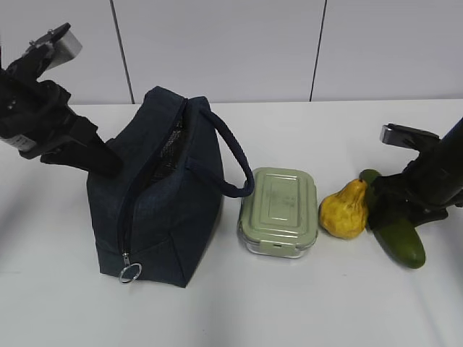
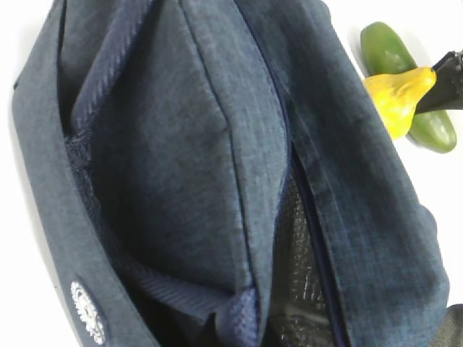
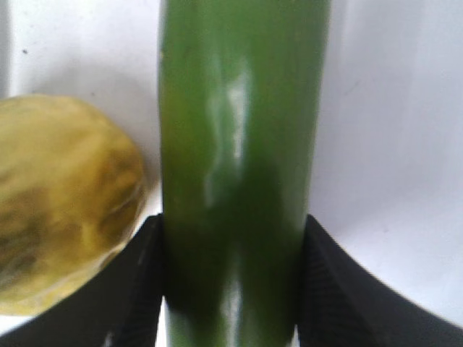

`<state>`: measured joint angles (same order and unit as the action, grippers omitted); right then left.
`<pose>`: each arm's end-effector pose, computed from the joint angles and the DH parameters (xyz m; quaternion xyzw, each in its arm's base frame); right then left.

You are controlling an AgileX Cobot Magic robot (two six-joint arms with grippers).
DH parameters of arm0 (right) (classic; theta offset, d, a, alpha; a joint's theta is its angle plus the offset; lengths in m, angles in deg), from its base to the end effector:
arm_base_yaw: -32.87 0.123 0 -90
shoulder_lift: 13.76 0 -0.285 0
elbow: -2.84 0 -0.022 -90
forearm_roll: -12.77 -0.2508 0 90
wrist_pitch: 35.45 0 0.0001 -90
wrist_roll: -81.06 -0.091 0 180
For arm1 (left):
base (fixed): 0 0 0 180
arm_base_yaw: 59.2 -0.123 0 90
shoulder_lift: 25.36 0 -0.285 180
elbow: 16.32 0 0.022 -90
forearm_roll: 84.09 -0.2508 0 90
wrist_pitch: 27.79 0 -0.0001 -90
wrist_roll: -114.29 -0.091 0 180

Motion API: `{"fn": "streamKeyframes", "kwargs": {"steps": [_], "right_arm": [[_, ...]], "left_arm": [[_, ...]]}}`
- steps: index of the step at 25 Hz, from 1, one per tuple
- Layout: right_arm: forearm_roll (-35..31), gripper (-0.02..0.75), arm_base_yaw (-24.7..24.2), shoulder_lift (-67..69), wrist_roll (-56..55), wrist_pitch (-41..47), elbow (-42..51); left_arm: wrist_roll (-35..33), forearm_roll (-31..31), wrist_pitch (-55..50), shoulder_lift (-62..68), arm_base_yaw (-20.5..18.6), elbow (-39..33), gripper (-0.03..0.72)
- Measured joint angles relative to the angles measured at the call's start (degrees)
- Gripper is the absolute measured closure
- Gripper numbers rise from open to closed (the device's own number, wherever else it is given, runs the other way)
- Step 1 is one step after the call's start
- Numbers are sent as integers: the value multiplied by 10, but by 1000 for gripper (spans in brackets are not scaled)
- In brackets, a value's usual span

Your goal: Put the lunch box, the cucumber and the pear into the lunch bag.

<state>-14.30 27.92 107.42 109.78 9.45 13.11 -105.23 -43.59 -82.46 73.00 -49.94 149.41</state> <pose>0.3616 -0.0019 0.1318 -0.0431 0.9839 0.1541 0.0790 0.2964 -0.0972 0.2564 0.2323 0.9185 -0.2652 0.1792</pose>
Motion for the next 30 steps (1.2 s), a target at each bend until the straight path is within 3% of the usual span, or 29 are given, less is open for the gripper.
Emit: {"fn": "streamKeyframes", "kwargs": {"steps": [8, 12, 16, 19, 24, 30], "right_arm": [[-9, 387, 0, -108, -12, -31, -21], [-122, 387, 12, -187, 51, -14, -63], [-290, 387, 81, -215, 128, 39, -116], [-325, 387, 163, -207, 138, 29, -132], [-359, 387, 291, -157, 147, -70, -135], [-422, 387, 336, -73, 166, -113, -135]], "left_arm": [[0, 0, 0, 0, 0, 0, 675], [0, 0, 3, 0, 0, 0, 675], [0, 0, 20, -6, 0, 0, 676], [0, 0, 26, -14, 0, 0, 676], [0, 2, 26, -17, 0, 0, 676], [0, 4, 26, -17, 0, 0, 676]]}}
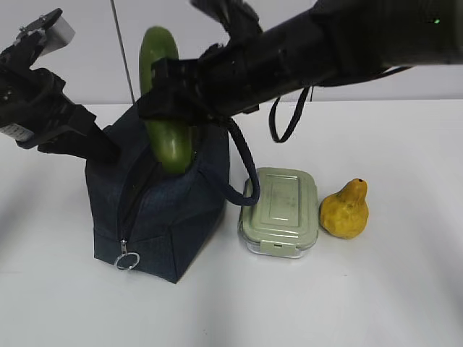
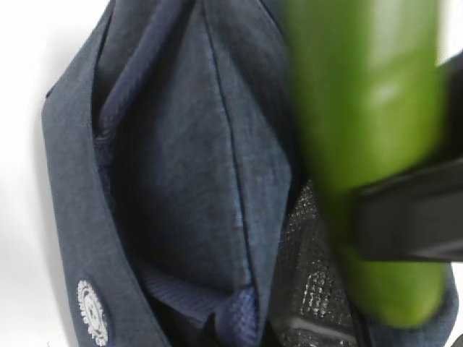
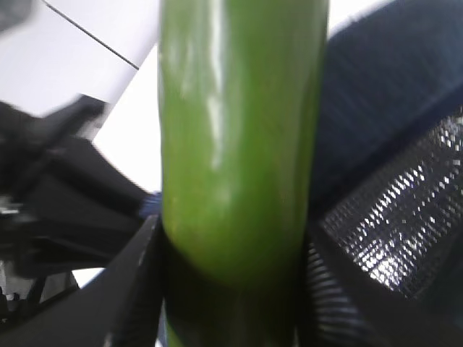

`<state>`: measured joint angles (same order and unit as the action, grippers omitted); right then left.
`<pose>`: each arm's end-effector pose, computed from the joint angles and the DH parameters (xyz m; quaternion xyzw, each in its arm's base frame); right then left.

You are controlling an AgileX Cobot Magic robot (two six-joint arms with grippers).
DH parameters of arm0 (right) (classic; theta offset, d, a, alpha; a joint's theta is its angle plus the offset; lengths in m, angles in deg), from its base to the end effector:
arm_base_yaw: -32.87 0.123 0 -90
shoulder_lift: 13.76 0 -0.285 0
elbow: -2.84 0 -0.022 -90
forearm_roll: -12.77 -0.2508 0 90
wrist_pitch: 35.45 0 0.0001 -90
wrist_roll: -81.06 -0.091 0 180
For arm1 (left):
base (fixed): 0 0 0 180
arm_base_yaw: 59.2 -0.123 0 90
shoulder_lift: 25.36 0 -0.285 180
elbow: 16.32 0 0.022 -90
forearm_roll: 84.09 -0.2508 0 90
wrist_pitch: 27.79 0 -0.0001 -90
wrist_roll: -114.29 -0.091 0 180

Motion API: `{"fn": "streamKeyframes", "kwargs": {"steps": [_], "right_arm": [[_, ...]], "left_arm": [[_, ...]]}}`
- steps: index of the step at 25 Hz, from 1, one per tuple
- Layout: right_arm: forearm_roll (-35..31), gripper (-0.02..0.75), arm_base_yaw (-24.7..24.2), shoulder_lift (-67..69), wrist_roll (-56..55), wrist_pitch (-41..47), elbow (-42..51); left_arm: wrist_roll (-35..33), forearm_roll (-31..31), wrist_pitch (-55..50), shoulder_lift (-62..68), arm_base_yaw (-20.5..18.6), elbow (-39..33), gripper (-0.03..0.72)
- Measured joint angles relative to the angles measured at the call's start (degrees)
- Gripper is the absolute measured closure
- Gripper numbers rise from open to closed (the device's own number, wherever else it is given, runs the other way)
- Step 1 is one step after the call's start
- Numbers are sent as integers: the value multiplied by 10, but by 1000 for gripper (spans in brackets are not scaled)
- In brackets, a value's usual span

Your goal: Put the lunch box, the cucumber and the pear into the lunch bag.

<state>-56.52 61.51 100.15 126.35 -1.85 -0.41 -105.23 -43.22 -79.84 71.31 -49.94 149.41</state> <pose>0.3482 0.2439 0.2722 -0.1879 0.8386 0.4035 0.3142 0.2964 -0.0959 0.2663 0.2264 0.9149 -0.2573 0.2131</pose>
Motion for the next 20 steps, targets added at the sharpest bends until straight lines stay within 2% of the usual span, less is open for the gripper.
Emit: {"fn": "streamKeyframes", "kwargs": {"steps": [5, 8, 13, 20], "right_arm": [[2, 388, 1, 40, 8, -4, 0], [55, 388, 1, 40, -11, 6, -1], [176, 388, 1, 40, -132, 20, -1], [262, 388, 1, 41, -248, 28, -3]], "left_arm": [[0, 0, 1, 0, 0, 0, 676], [0, 0, 2, 0, 0, 0, 676], [0, 8, 3, 0, 0, 0, 676], [0, 13, 3, 0, 1, 0, 676]]}}
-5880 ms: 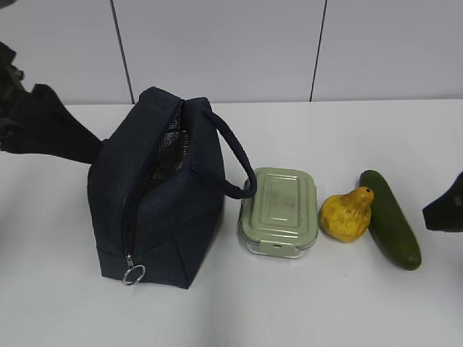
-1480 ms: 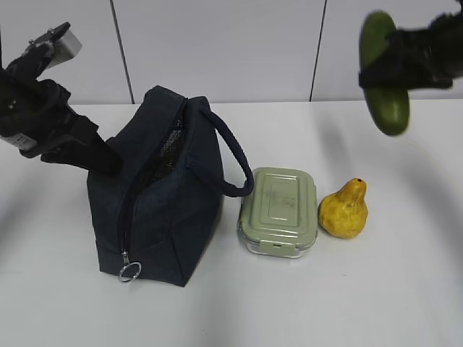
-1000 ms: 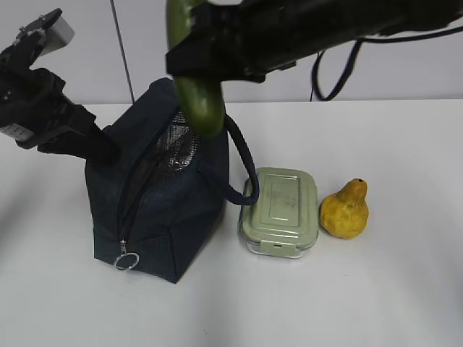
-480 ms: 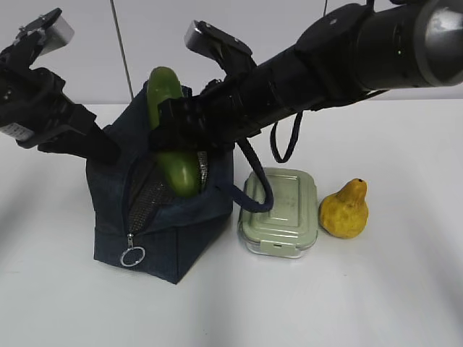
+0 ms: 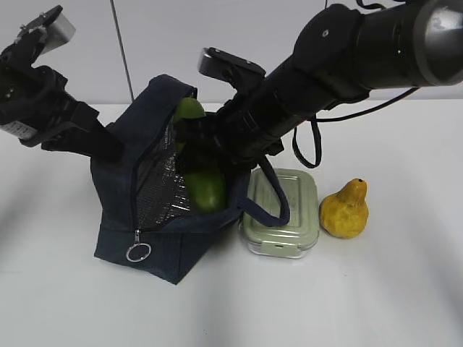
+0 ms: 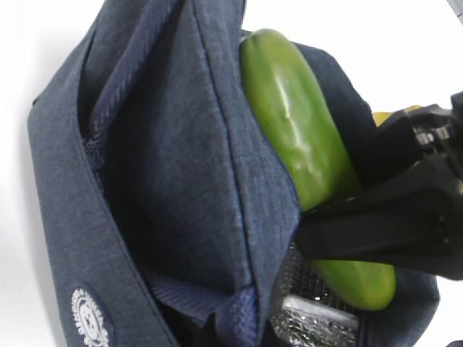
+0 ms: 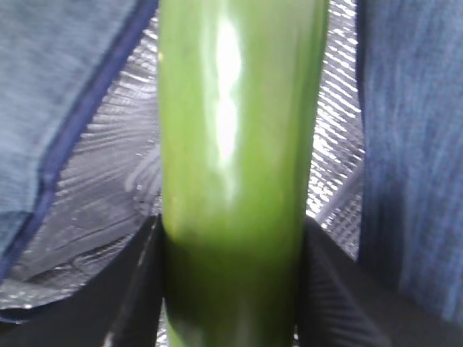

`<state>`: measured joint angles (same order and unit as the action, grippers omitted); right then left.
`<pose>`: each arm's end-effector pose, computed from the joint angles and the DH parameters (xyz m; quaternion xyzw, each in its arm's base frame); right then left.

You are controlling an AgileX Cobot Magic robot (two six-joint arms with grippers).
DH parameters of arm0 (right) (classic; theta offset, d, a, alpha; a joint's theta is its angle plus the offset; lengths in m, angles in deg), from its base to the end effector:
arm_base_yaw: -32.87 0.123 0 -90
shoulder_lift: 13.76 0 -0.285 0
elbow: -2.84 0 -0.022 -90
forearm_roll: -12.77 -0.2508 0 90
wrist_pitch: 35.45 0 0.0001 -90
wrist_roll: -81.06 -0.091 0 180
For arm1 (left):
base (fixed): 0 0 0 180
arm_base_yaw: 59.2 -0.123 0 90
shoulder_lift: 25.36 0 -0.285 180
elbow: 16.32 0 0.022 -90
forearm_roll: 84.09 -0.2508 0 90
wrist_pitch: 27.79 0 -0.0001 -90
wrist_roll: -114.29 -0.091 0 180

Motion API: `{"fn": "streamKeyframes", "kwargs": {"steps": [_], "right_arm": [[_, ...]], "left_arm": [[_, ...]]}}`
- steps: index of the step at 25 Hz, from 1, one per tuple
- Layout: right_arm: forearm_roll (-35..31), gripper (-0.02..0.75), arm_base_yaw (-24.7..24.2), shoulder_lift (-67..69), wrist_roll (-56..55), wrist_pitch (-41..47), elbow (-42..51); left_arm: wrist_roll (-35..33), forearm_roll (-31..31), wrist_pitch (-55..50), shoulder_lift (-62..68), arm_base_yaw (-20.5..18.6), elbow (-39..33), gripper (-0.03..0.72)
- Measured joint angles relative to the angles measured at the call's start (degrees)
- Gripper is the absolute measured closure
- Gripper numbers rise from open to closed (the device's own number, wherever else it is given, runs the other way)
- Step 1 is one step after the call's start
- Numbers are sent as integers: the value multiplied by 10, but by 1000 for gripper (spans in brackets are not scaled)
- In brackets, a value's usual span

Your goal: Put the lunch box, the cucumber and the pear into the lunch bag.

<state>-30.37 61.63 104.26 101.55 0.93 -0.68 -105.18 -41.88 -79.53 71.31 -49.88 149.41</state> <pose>0.3517 0.2352 0.2244 -0.1645 0.9148 0.3016 0.2126 0.2970 -0.0974 0.2674 0.2189 0.9134 -0.2658 0.2171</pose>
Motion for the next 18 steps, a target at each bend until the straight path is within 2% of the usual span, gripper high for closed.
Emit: {"fn": "streamKeyframes", "kwargs": {"steps": [5, 7, 9, 12, 16, 18], "right_arm": [[14, 367, 0, 7, 2, 12, -1], [12, 311, 0, 9, 16, 17, -3], [-4, 186, 0, 10, 41, 29, -14], [-9, 97, 0, 10, 55, 53, -46], [-8, 118, -8, 9, 60, 96, -90], [22, 143, -17, -2, 46, 111, -97]], "left_arm": [[0, 5, -1, 0, 0, 0, 676], [0, 6, -2, 0, 1, 0, 676], [0, 6, -2, 0, 1, 0, 676], [0, 6, -2, 0, 1, 0, 676], [0, 6, -2, 0, 1, 0, 676], [0, 5, -2, 0, 1, 0, 676]]}}
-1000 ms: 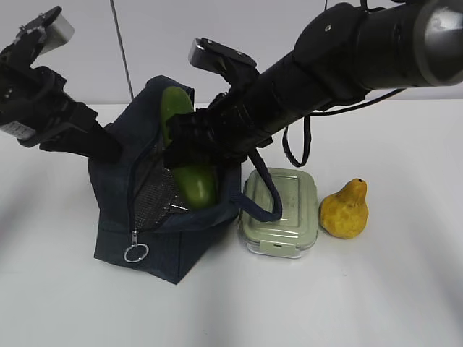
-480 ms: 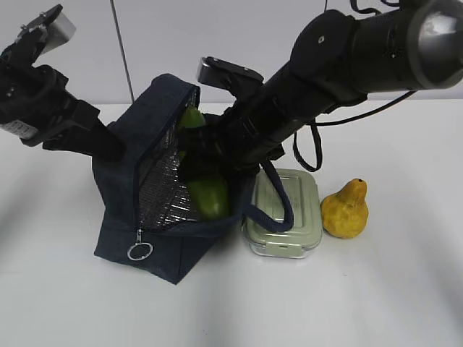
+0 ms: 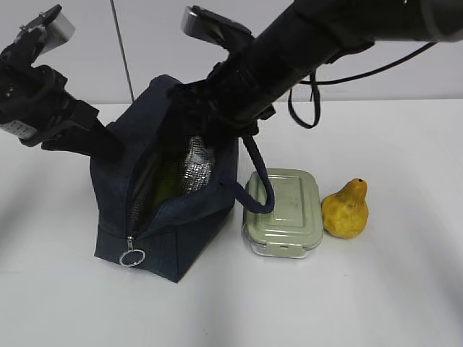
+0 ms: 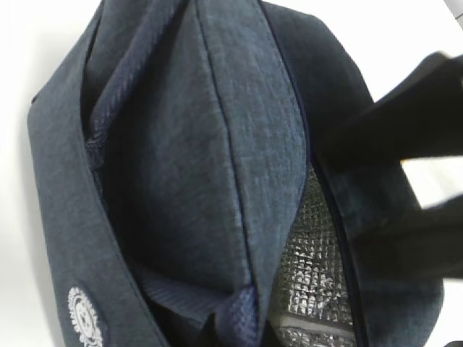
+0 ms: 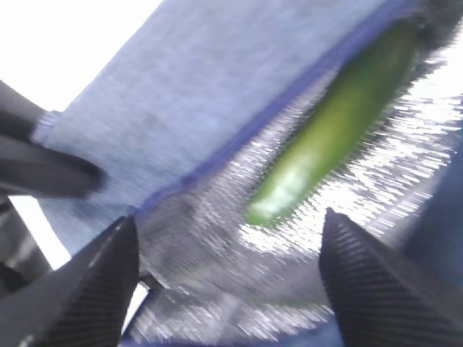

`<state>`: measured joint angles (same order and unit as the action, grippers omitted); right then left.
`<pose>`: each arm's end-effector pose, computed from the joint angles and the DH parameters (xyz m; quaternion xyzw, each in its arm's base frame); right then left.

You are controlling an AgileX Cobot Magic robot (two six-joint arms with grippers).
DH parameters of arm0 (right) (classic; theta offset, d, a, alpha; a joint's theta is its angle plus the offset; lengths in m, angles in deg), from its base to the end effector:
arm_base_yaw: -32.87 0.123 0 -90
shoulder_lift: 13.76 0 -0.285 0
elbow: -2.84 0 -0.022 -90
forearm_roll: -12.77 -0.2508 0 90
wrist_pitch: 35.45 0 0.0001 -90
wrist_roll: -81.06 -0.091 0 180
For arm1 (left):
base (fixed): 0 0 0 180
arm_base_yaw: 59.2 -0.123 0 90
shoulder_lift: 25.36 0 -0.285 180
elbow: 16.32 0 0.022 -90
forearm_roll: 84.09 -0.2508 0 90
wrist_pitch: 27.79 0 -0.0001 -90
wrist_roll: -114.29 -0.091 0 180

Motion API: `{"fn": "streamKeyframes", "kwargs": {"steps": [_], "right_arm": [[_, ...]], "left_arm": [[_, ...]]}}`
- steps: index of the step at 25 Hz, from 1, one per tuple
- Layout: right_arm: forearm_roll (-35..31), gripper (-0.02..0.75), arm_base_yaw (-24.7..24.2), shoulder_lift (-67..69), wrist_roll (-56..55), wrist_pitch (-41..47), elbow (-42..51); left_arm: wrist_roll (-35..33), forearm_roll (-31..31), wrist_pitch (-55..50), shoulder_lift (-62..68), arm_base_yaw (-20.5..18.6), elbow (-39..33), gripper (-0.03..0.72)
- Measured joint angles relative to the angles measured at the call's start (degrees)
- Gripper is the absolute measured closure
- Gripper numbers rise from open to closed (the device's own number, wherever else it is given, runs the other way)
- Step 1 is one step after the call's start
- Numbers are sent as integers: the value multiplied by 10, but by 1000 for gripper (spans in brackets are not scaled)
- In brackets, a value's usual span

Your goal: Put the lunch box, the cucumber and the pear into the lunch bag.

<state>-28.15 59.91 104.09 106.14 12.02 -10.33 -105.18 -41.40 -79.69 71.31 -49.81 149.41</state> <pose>0.3611 0.2337 0.2681 -0.2492 0.8905 0.3107 0.2202 0.2967 -0.0983 0.2677 0.2176 0.9127 -0.2698 0.2164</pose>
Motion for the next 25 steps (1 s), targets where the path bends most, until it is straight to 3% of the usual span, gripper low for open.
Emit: {"fn": "streamKeyframes", "kwargs": {"steps": [8, 12, 18, 25], "right_arm": [[337, 163, -40, -81, -184, 106, -3], [431, 167, -53, -86, -233, 148, 3], [441, 167, -95, -63, -247, 170, 38], [339, 167, -175, -50, -186, 170, 80]], "left_arm": [[0, -3, 0, 0, 0, 0, 676], [1, -3, 0, 0, 0, 0, 676], [1, -4, 0, 0, 0, 0, 676], [1, -5, 0, 0, 0, 0, 676]]}}
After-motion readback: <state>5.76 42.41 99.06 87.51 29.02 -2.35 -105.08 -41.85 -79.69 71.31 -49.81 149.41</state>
